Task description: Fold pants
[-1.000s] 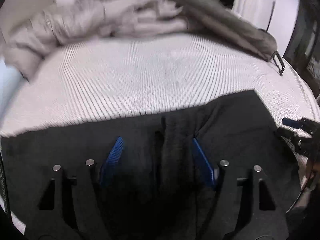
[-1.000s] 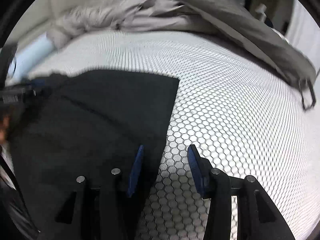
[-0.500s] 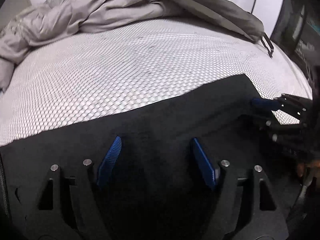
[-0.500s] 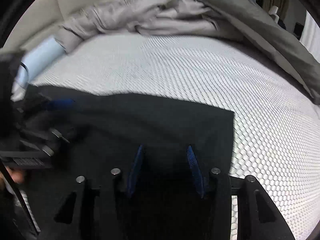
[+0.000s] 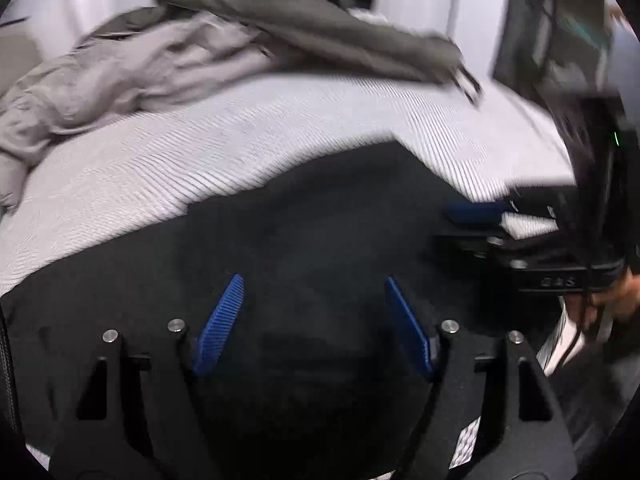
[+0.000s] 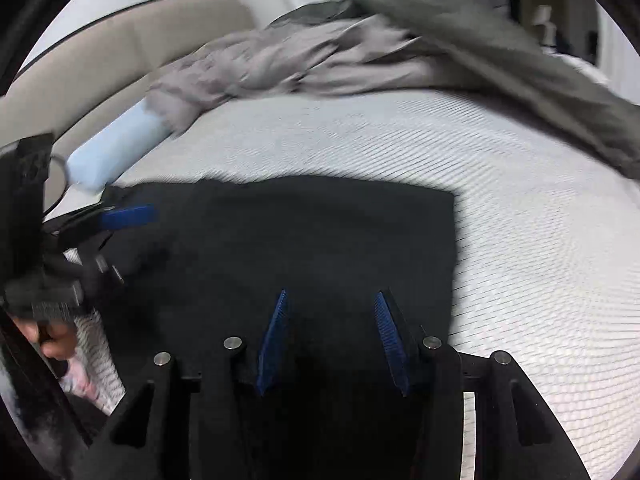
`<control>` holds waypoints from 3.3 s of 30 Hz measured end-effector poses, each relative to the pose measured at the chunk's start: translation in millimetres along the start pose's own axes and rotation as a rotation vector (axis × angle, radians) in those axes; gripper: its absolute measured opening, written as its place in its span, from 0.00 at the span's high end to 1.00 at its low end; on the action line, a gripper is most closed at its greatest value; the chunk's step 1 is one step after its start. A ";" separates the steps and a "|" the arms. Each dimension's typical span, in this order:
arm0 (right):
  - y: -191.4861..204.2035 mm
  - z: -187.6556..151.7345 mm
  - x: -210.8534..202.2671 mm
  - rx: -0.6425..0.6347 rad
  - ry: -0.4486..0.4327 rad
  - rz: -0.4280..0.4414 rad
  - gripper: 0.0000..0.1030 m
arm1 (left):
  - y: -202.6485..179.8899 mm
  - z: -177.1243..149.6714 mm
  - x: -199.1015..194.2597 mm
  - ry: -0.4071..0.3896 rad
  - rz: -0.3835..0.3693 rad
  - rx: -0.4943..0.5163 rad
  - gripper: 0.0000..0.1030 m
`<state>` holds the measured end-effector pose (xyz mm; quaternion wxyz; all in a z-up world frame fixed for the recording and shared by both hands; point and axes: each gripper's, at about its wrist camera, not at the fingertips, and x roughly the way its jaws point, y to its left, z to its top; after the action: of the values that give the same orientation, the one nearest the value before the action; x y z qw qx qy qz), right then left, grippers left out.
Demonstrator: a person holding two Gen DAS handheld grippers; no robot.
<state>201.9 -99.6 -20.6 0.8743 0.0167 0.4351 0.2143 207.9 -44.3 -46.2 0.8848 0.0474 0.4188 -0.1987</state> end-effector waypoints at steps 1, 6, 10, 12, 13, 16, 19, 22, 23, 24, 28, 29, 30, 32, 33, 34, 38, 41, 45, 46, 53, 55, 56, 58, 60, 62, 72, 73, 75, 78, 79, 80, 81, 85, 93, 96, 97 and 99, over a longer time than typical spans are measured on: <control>7.9 -1.3 9.2 -0.022 0.025 -0.011 0.55 | -0.7 -4.6 11.1 0.045 0.004 -0.002 0.31; -3.9 -22.0 11.5 -0.149 0.070 -0.195 0.55 | 16.0 -19.8 2.1 0.026 -0.022 -0.009 0.31; -40.8 -32.4 -21.6 -0.021 0.013 -0.164 0.51 | 21.5 -19.6 -16.4 -0.001 -0.039 -0.070 0.31; -40.4 -31.6 -38.3 0.026 -0.045 -0.126 0.51 | 17.2 -11.3 -22.9 -0.036 -0.065 -0.083 0.31; -34.5 -28.3 -40.8 0.031 -0.067 -0.083 0.51 | 7.3 -7.9 -25.2 -0.045 -0.079 -0.068 0.31; -7.1 -22.8 -31.4 0.005 -0.060 0.021 0.51 | -22.7 -2.6 -12.3 -0.001 -0.099 0.007 0.31; 22.6 -29.3 -9.5 -0.062 0.009 0.053 0.51 | -34.4 -11.6 -0.5 0.043 -0.079 0.074 0.31; 23.1 -40.8 1.6 -0.157 0.046 -0.040 0.52 | -20.1 -28.2 -10.8 0.052 -0.083 0.097 0.30; 14.2 -44.8 -4.3 -0.148 0.044 -0.029 0.52 | -10.9 -34.5 -16.7 0.059 -0.106 0.086 0.29; 2.0 -50.8 -13.5 -0.122 0.051 -0.012 0.52 | -3.6 -39.0 -20.9 0.066 -0.125 0.076 0.29; -54.8 -66.8 -35.7 0.070 0.051 0.042 0.46 | 23.8 -46.2 -43.0 0.038 -0.165 -0.030 0.29; -67.3 -65.1 -35.4 0.144 0.037 0.110 0.44 | 30.2 -44.7 -46.4 0.024 -0.174 -0.059 0.29; -76.5 -62.2 -33.7 0.213 0.023 0.162 0.43 | 35.3 -43.6 -47.9 0.018 -0.172 -0.079 0.29; -92.7 -56.1 -20.4 0.349 0.005 0.265 0.43 | 44.3 -42.0 -45.3 0.019 -0.129 -0.112 0.29; -95.7 -51.6 -10.0 0.385 0.008 0.292 0.43 | 47.7 -41.5 -41.7 0.028 -0.119 -0.124 0.29; -97.8 -48.3 -2.8 0.403 0.005 0.308 0.44 | 50.9 -41.1 -37.4 0.042 -0.118 -0.136 0.29; -106.6 -35.0 21.6 0.533 0.000 0.414 0.82 | 51.5 -41.0 -33.5 0.044 -0.090 -0.131 0.29; -106.7 -12.2 23.6 0.519 -0.023 0.394 0.90 | 49.4 -38.9 -32.6 0.040 -0.092 -0.132 0.29; -111.4 11.4 -7.1 0.416 -0.057 0.269 0.87 | 43.0 -39.6 -21.9 0.080 -0.039 -0.117 0.29; -111.3 11.0 -4.1 0.378 -0.027 0.196 0.76 | 43.1 -39.2 -18.7 0.087 -0.033 -0.120 0.29; -94.7 2.4 -32.8 0.268 -0.069 0.003 0.67 | 38.2 -30.6 -46.9 -0.040 -0.015 -0.131 0.29; -77.8 -2.4 -49.6 0.211 -0.111 0.017 0.67 | 25.2 -23.3 -46.4 -0.071 -0.051 -0.111 0.29; -68.2 -2.5 -50.8 0.193 -0.114 0.028 0.67 | 15.4 -20.2 -42.0 -0.073 -0.066 -0.095 0.29; -36.9 0.6 -39.6 0.107 -0.100 0.053 0.66 | -9.0 -15.2 -24.0 -0.033 -0.084 -0.026 0.29; -6.5 -1.3 -13.7 0.009 -0.034 0.051 0.65 | -26.1 -14.0 -7.6 0.014 -0.072 0.047 0.29; 12.0 -11.5 3.1 -0.076 0.020 0.017 0.65 | -32.1 -18.9 5.2 0.051 -0.027 0.110 0.28; -26.0 -26.8 -30.0 -0.049 -0.015 -0.099 0.64 | -5.4 -15.8 -28.9 -0.037 -0.055 0.036 0.29; -23.9 -23.2 -36.3 -0.041 -0.043 -0.091 0.64 | -7.4 -10.1 -30.4 -0.054 -0.067 0.026 0.29; -18.5 -16.3 -33.2 -0.041 -0.055 -0.062 0.63 | -15.2 4.8 -16.0 -0.032 -0.049 0.020 0.29; 0.1 -0.9 -9.0 -0.060 -0.013 -0.017 0.63 | -20.3 12.3 16.2 0.054 -0.008 0.037 0.35; 3.9 4.4 4.2 -0.075 0.007 -0.027 0.63 | -18.9 13.5 23.4 0.061 -0.011 0.034 0.36; 10.5 -8.0 4.9 -0.096 0.028 -0.047 0.63 | -15.2 12.7 25.6 0.056 -0.033 0.037 0.37; 12.0 -3.2 16.6 -0.127 0.050 -0.067 0.64 | -11.7 10.3 22.4 0.052 -0.046 0.050 0.40; -8.9 -13.7 4.9 -0.158 0.049 -0.179 0.63 | 6.6 -2.5 5.4 0.033 -0.078 0.017 0.35; -13.3 5.7 -14.1 -0.048 -0.022 -0.120 0.54 | 14.4 40.0 1.1 -0.038 0.053 -0.043 0.35; 0.1 21.2 12.9 -0.075 0.017 -0.123 0.54 | 22.9 51.1 34.1 0.048 0.115 -0.065 0.37; 0.7 23.6 21.5 -0.086 0.046 -0.132 0.54 | 30.9 49.0 43.3 0.076 0.106 -0.093 0.37; -1.2 24.2 32.1 -0.101 0.089 -0.171 0.54 | 47.2 43.0 47.4 0.074 0.051 -0.144 0.32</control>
<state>237.9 -84.3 -30.1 0.8689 -0.0740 0.4622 0.1613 284.4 -26.6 -58.4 0.8746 0.0017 0.4631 -0.1435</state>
